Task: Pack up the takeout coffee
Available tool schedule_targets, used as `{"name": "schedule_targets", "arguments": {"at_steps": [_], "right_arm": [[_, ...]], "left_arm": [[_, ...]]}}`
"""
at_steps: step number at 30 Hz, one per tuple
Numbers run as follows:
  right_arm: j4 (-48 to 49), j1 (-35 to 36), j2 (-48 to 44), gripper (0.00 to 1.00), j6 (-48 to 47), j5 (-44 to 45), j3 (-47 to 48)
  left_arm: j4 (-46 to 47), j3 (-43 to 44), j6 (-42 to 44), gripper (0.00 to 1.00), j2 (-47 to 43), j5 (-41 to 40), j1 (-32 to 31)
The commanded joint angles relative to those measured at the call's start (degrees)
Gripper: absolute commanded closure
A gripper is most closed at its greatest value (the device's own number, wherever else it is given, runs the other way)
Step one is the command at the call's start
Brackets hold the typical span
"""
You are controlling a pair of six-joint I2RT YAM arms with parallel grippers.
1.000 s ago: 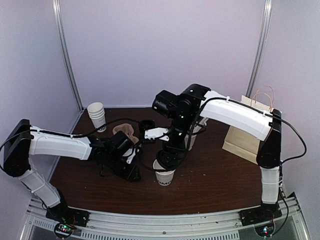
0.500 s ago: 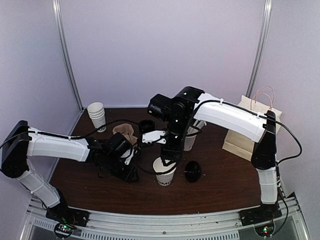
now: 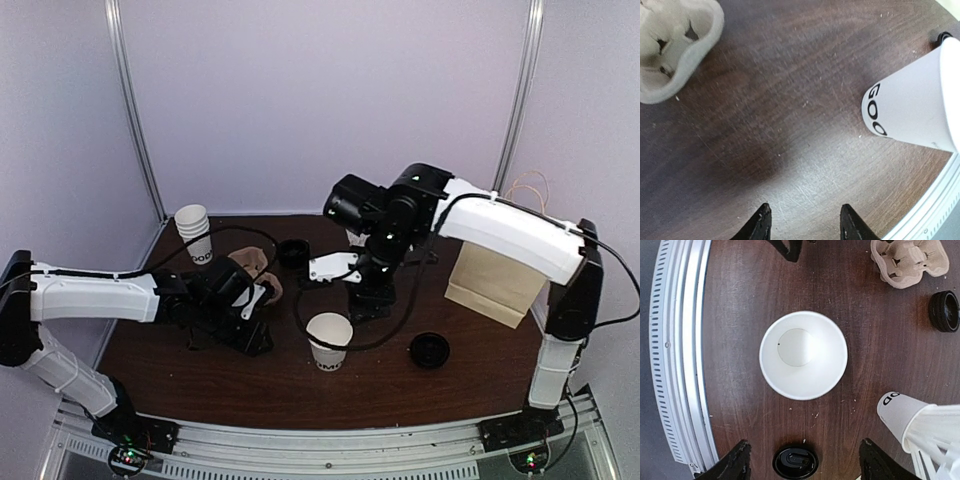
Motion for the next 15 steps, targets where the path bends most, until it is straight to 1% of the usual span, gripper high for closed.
{"name": "schedule_targets", "arguments": {"at_steps": [1, 5, 8, 12, 15], "right_arm": [[5.08, -1.17, -13.63, 0.27, -2.67, 2.30, -13.71], [12.04, -2.20, -24.27, 0.32, -2.38, 4.33, -31.85], [16.99, -4.15, -29.25, 0.39, -2.48, 6.94, -44.32], [22.80, -6.05, -32.00, 0.49, -4.12, 9.26, -56.48], [27.47, -6.33, -31.70, 0.51, -4.77, 9.80, -61.19]], "left_arm": [[-1.03, 3.39, 3.00, 0.52, -2.49, -5.75, 0.33], [-0.07, 5.24, 5.96, 0.52, -4.93, -8.52, 0.33], [2.27, 5.92, 8.69, 0.53, -6.19, -9.67, 0.34], [3.05, 7.70, 10.78, 0.52, -5.97, -10.08, 0.33], [2.02, 9.46, 11.11, 0.53, -4.59, -9.82, 0.36]]}}
